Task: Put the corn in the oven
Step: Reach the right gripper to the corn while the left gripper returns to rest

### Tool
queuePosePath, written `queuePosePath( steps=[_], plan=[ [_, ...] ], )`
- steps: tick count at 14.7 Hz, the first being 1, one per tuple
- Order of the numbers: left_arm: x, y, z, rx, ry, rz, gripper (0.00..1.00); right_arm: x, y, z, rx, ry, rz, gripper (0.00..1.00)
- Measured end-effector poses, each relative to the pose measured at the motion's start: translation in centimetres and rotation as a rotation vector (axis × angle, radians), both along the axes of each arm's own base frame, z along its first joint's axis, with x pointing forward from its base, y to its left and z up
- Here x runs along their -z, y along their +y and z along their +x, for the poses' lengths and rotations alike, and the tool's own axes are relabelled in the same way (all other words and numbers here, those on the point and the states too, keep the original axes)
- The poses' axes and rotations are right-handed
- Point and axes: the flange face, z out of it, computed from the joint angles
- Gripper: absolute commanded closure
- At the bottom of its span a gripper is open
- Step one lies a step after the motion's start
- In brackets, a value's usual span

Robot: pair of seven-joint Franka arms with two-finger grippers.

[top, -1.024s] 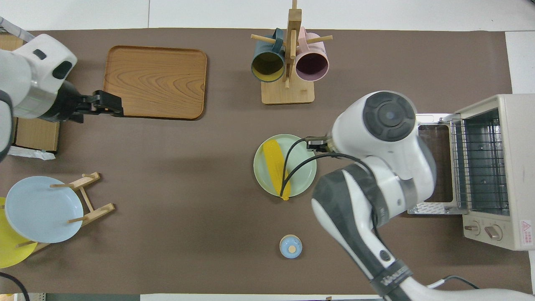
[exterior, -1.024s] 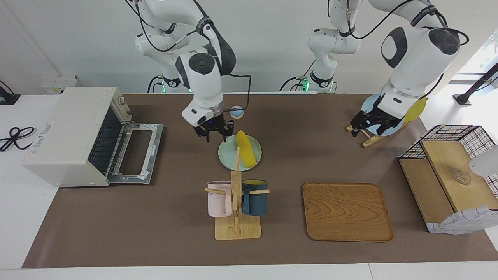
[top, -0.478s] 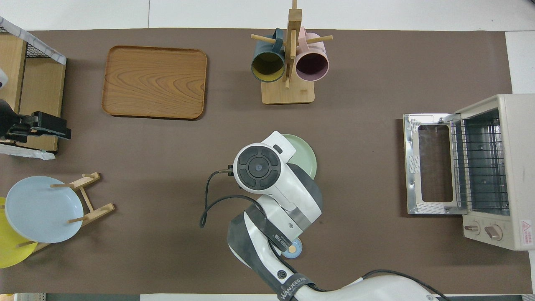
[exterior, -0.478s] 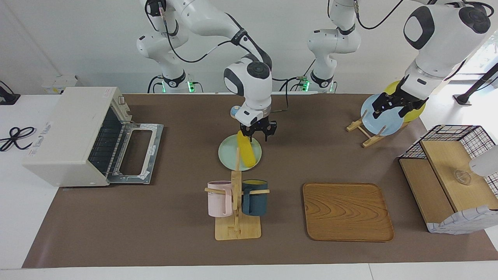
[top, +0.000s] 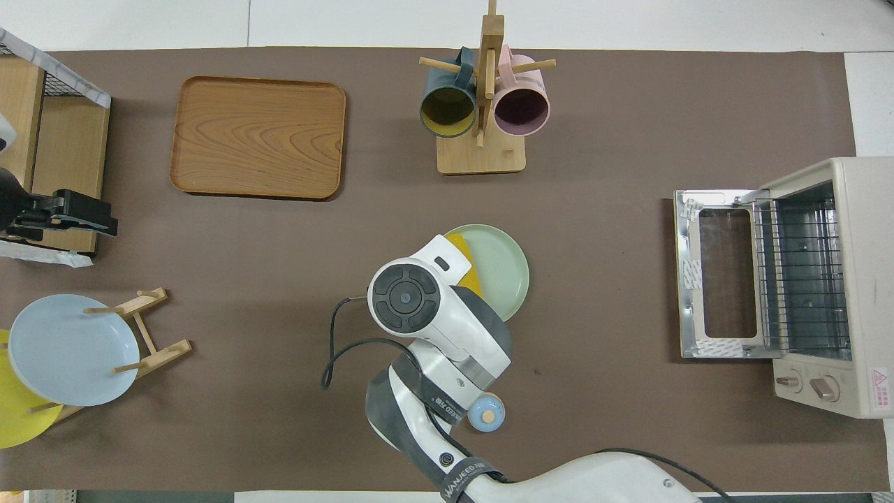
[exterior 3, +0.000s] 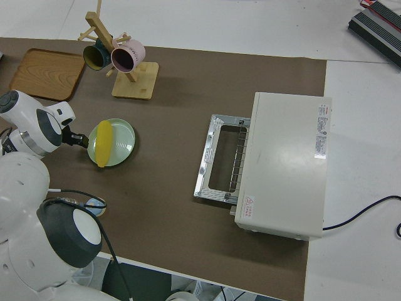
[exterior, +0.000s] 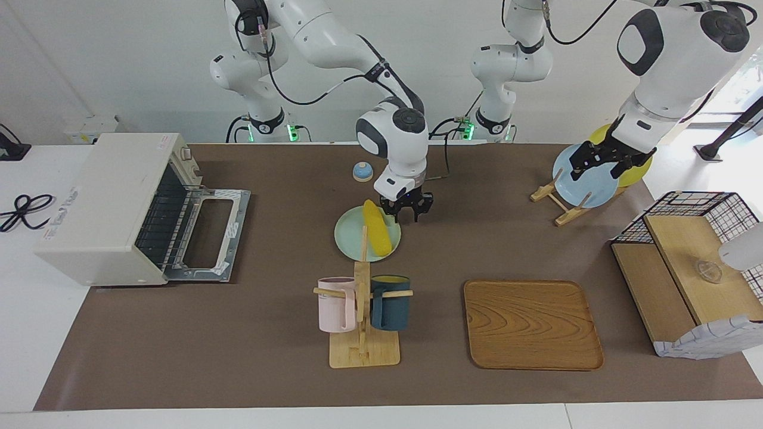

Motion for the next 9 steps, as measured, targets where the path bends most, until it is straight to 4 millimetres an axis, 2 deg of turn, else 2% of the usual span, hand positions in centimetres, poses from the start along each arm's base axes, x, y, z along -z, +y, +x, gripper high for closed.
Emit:
queuePosePath(
  steps=[2, 3, 5, 9],
  plan=[
    [-0.01, -0.53, 0.09, 0.01, -0.006, 0.0, 0.0, 0.38, -0.18, -0.09, -0.001, -0.003, -0.001, 0.71],
    [0.08, -0.76, 0.19, 0.014, -0.008, 0.0, 0.0, 0.37, -0.18, -0.1, -0.002, -0.004, -0.001, 0.62],
    [0.24, -0.89, 0.32, 0.016, -0.01, 0.001, 0.0, 0.32, -0.16, -0.09, -0.002, -0.006, 0.001, 0.53],
    [0.29, -0.89, 0.34, 0.016, -0.008, 0.001, 0.0, 0.38, -0.28, -0.02, -0.001, -0.007, 0.0, 0.53]
  ],
)
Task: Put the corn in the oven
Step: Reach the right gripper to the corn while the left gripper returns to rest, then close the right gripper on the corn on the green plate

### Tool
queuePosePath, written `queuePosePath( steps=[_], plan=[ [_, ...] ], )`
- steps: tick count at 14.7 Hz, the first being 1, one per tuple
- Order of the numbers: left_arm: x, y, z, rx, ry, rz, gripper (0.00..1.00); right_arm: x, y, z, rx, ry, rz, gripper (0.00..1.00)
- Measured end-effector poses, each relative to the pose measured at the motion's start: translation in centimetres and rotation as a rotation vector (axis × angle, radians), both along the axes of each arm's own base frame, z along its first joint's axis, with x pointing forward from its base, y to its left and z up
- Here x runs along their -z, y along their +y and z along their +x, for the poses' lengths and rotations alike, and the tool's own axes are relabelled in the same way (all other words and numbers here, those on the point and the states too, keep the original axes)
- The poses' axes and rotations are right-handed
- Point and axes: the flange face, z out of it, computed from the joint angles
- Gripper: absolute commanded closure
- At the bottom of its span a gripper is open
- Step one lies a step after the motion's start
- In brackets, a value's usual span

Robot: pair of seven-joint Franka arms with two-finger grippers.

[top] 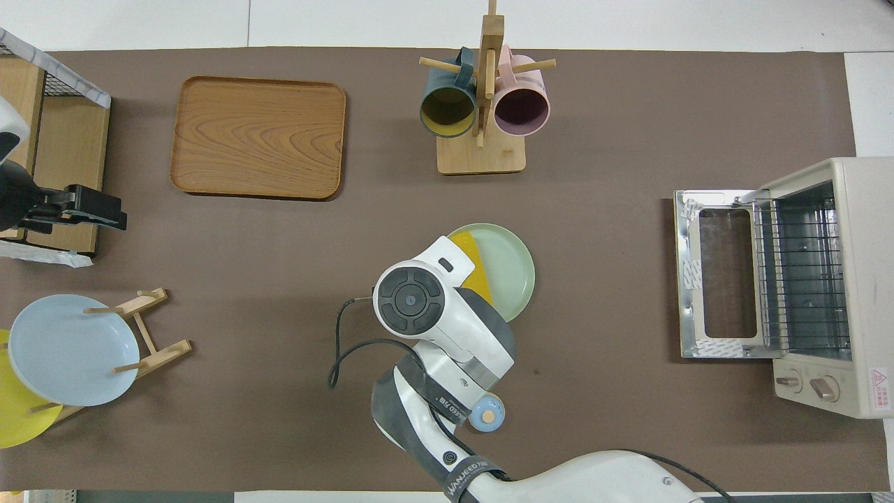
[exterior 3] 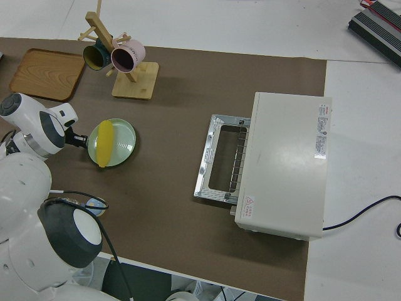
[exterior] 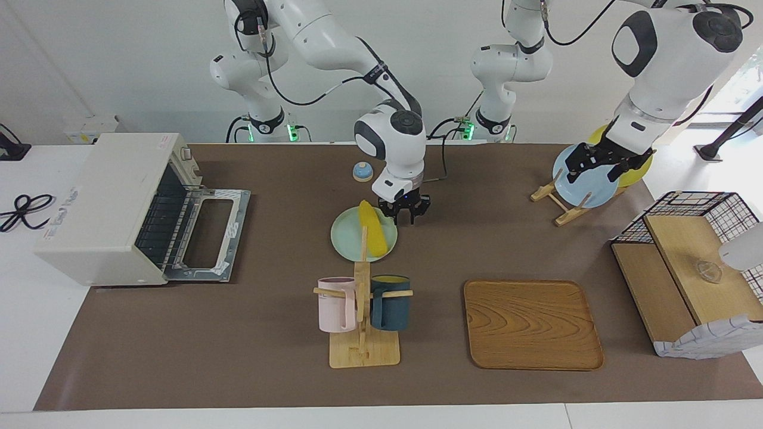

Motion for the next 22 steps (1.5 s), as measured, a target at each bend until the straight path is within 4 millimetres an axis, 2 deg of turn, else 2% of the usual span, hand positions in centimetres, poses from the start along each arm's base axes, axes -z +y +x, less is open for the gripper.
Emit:
queuePosePath(
  steps=[4, 8, 9, 14, 17, 18, 19, 20, 21, 22],
  plan=[
    [0.0, 0.0, 0.0, 0.0, 0.0, 0.0, 0.0, -0.3, -0.5, 0.6, -0.005, -0.018, -0.012, 0.53],
    [0.0, -0.3, 0.0, 0.006, 0.0, 0.0, 0.0, -2.7, -0.6, 2.1, 0.006, -0.016, -0.032, 0.53],
    [0.0, -0.4, 0.0, 0.007, 0.0, 0.0, 0.0, -2.8, -0.6, 2.2, 0.005, -0.016, -0.033, 0.53],
    [0.0, -0.9, 0.0, 0.016, 0.0, 0.0, 0.0, -0.3, -1.4, 1.9, -0.009, -0.022, -0.027, 0.57],
    [0.0, -1.0, 0.0, 0.018, -0.003, 0.0, 0.0, 0.4, -1.7, 1.7, -0.01, -0.021, -0.028, 0.59],
    [-0.1, -1.0, 0.0, 0.018, -0.005, 0.0, 0.0, 0.6, -1.7, 1.6, -0.011, -0.024, -0.025, 0.62],
    [-0.1, -1.0, 0.0, 0.018, -0.006, 0.0, 0.0, 0.9, -1.8, 1.5, -0.012, -0.028, -0.02, 0.76],
    [-0.2, -0.9, -0.1, 0.017, -0.007, 0.0, 0.0, 1.3, -1.9, 1.4, -0.013, -0.032, -0.016, 0.96],
    [-0.3, -0.8, -0.1, 0.015, -0.009, 0.0, 0.0, 1.7, -2.1, 1.2, -0.015, -0.032, -0.015, 1.0],
    [-0.3, -0.6, -0.1, 0.01, -0.011, 0.0, 0.0, 1.8, -2.2, 1.1, -0.018, -0.036, -0.017, 1.0]
  ],
)
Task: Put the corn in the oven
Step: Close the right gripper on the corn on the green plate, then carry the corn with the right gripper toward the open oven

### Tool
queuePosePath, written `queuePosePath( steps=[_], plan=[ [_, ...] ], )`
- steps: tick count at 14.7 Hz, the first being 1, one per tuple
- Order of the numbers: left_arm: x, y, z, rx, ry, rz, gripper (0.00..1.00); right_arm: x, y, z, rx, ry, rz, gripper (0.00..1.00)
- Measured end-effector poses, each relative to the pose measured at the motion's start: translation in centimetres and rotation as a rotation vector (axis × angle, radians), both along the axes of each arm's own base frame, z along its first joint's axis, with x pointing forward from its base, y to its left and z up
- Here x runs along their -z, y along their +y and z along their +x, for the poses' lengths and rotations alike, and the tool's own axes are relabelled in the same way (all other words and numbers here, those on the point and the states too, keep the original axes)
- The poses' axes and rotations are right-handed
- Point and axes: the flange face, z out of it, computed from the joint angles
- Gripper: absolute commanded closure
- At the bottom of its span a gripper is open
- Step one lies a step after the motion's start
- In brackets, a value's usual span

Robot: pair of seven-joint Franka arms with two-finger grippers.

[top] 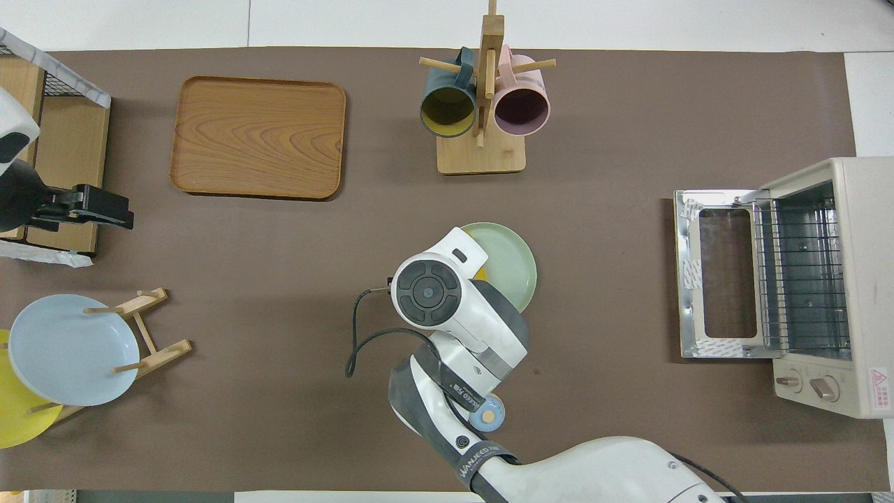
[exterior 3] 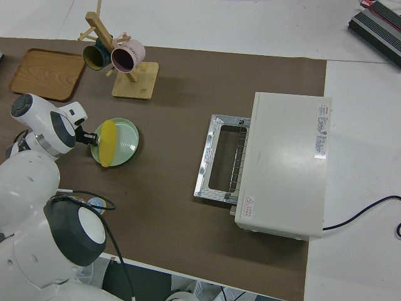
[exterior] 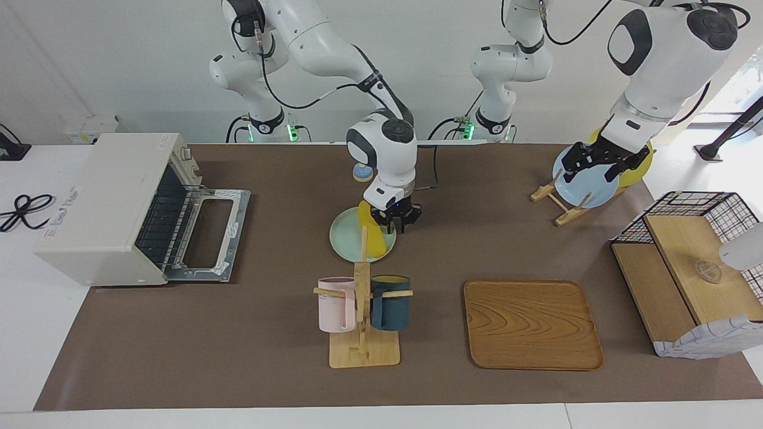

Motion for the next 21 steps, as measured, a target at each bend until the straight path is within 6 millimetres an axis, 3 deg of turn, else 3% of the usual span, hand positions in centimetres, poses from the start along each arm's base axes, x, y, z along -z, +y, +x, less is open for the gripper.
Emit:
queuePosePath(
  steps=[10, 13, 17, 21],
  plan=[
    [0.0, 0.4, 0.0, -0.006, -0.001, 0.0, 0.0, -1.2, -0.3, 0.3, -0.023, -0.006, -0.011, 1.0],
    [0.0, 0.4, 0.0, -0.006, -0.001, 0.0, 0.0, -2.4, -1.2, 1.1, -0.035, 0.011, -0.058, 1.0],
    [0.0, 0.4, 0.0, -0.006, -0.001, 0.0, 0.0, -7.0, -5.6, 4.3, -0.048, 0.052, -0.112, 1.0],
    [0.0, 0.4, 0.0, -0.006, -0.001, 0.0, 0.0, -12.3, -13.0, 6.3, -0.089, 0.101, -0.167, 1.0]
  ],
)
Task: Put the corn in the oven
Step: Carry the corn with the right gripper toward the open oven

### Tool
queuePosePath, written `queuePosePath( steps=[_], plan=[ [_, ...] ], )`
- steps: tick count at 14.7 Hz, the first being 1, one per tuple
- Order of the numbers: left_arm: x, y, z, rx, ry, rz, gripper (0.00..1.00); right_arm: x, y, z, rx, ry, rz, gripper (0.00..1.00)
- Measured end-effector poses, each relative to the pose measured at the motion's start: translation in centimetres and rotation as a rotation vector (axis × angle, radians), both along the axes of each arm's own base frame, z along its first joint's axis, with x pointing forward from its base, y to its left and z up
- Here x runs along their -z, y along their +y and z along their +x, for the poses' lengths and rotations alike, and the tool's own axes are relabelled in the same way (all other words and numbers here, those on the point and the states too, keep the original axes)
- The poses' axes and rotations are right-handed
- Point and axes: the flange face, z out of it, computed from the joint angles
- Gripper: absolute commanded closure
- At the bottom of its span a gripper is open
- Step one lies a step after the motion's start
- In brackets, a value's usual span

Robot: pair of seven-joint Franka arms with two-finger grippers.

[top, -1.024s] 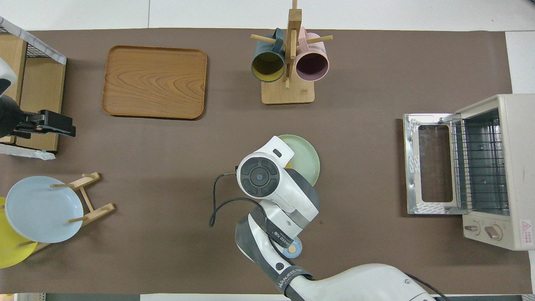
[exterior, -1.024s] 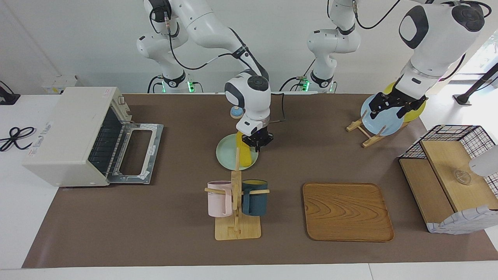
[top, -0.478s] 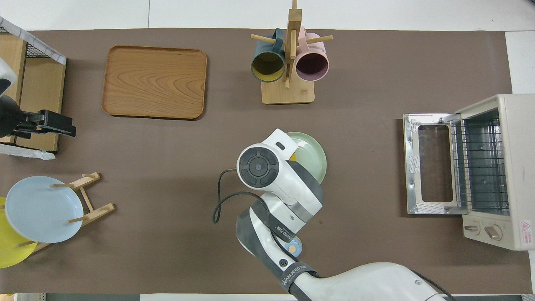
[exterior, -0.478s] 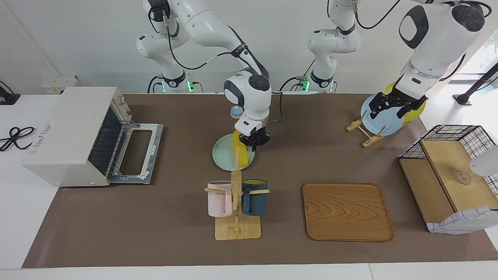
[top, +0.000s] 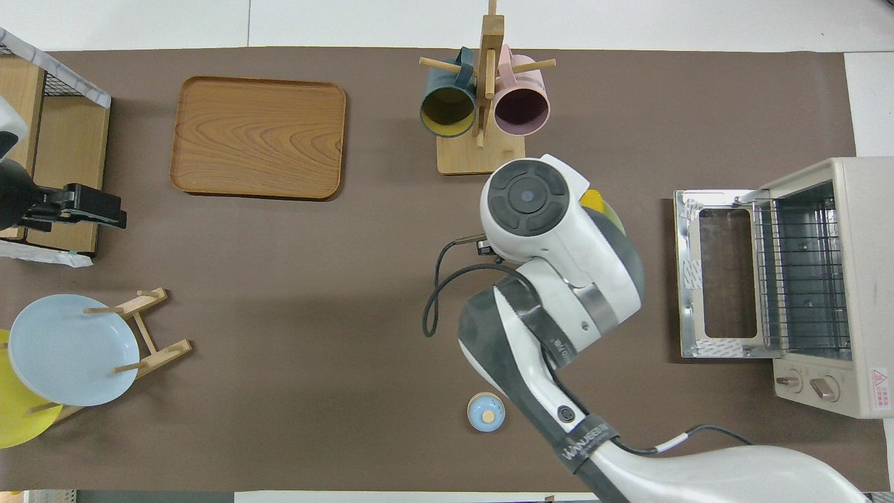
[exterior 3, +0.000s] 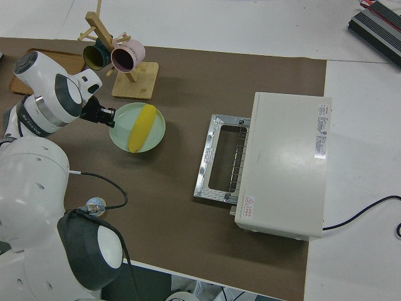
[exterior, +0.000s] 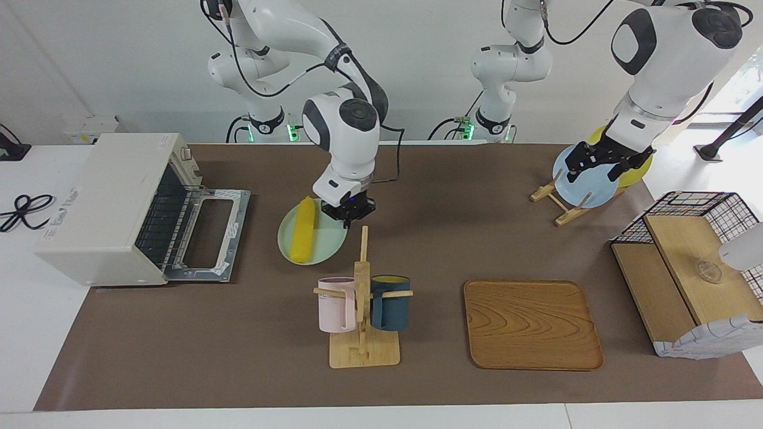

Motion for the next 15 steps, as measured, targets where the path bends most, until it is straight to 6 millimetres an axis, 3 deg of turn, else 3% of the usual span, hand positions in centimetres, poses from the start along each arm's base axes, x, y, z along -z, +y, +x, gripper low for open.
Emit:
queuePosePath(
  steps=[2, 5, 7, 12, 15],
  plan=[
    [0.0, 0.0, 0.0, 0.0, 0.0, 0.0, 0.0, -1.9, -2.9, 0.2, -0.011, 0.026, -0.013, 1.0],
    [0.0, 0.0, 0.0, 0.0, 0.0, 0.0, 0.0, -2.8, -4.4, -0.2, -0.035, 0.043, -0.083, 1.0],
    [0.0, 0.0, 0.0, 0.0, 0.0, 0.0, 0.0, -2.4, -5.7, -0.1, -0.046, 0.065, -0.124, 1.0],
    [0.0, 0.0, 0.0, 0.0, 0.0, 0.0, 0.0, -0.3, -14.1, 1.4, -0.019, 0.134, -0.17, 1.0],
    [0.0, 0.0, 0.0, 0.0, 0.0, 0.0, 0.0, 0.5, -16.8, 0.9, -0.019, 0.144, -0.242, 1.0]
  ],
)
